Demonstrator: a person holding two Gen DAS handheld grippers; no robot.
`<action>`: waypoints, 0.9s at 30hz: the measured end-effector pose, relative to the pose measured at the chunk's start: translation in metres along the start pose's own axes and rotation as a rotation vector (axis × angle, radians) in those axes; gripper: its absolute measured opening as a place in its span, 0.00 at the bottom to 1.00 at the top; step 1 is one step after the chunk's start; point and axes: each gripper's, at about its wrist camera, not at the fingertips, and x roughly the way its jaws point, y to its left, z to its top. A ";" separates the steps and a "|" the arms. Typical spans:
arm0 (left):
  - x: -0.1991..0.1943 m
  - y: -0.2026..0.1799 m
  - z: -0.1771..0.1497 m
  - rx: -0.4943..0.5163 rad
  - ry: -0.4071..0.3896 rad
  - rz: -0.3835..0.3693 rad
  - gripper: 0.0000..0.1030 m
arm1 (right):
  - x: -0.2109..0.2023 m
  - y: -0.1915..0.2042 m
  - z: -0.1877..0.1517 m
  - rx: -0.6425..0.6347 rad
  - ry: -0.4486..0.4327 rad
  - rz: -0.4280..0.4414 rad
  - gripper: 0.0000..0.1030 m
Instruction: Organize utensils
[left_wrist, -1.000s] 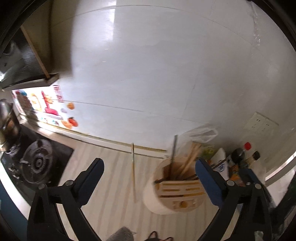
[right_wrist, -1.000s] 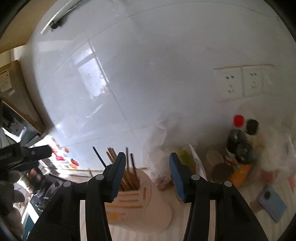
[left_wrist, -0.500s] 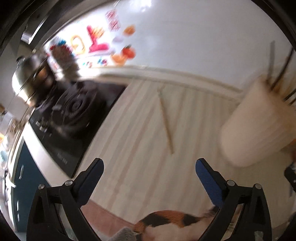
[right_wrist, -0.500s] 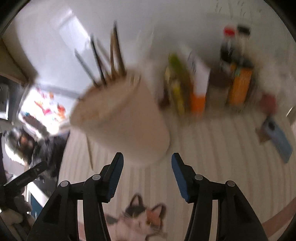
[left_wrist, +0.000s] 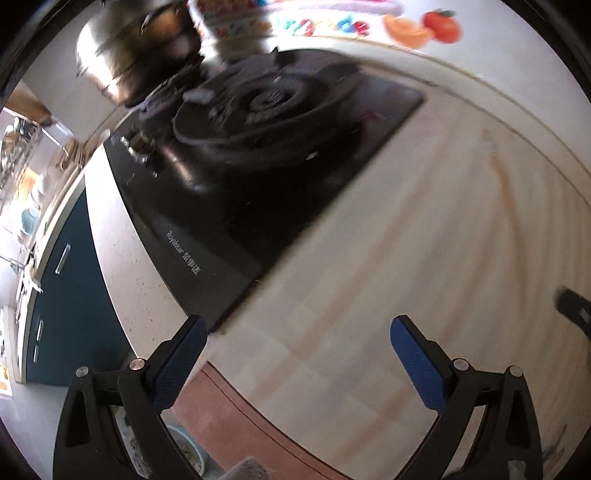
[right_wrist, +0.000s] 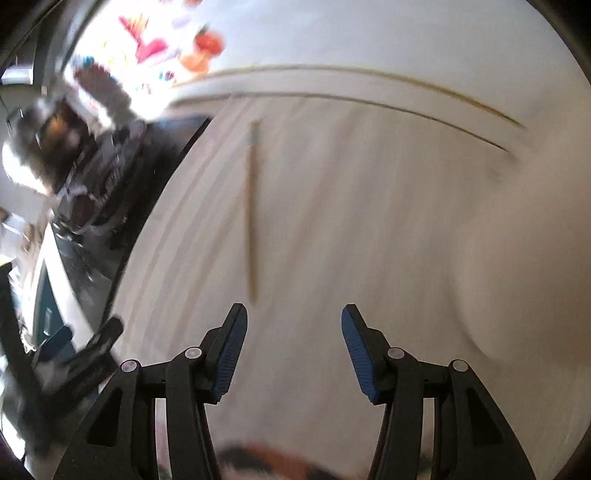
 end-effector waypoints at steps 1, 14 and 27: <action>0.006 0.003 0.003 0.004 0.006 0.009 0.98 | 0.017 0.012 0.008 -0.015 0.016 -0.012 0.44; 0.023 0.000 0.023 0.126 0.022 -0.024 0.98 | 0.082 0.080 0.037 -0.178 0.058 -0.237 0.06; -0.031 -0.059 -0.041 0.335 0.014 -0.172 0.99 | 0.009 -0.028 -0.148 -0.074 0.213 -0.271 0.06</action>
